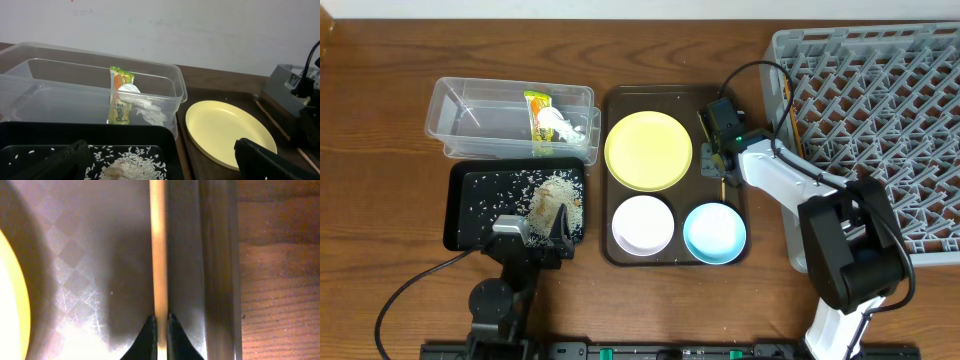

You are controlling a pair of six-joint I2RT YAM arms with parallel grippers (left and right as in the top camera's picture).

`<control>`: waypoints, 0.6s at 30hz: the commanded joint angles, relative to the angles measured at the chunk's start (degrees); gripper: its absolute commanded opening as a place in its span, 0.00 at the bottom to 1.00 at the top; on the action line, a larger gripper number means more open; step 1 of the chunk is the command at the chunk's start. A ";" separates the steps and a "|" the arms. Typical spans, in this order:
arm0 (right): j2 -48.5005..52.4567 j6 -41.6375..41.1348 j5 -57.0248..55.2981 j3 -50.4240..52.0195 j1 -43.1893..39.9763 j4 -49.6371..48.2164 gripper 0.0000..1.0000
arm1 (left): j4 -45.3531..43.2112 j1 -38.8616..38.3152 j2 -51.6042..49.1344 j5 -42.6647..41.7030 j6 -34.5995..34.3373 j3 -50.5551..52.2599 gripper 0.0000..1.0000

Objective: Sort waste into correct bins and load items into the dishwasher rack
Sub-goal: 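Carry the chopsticks into the dish rack and release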

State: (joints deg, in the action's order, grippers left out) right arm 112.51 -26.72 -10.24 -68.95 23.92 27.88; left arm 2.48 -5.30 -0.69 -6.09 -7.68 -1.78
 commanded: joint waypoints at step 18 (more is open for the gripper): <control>-28.28 25.83 4.35 0.39 -19.17 -2.54 0.01 | 0.72 0.28 0.44 -1.01 -0.28 1.55 0.95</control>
State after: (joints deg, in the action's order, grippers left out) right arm 82.19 -5.87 -4.45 -68.62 7.99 26.22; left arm 2.48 -5.30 -0.69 -6.07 -7.68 -1.78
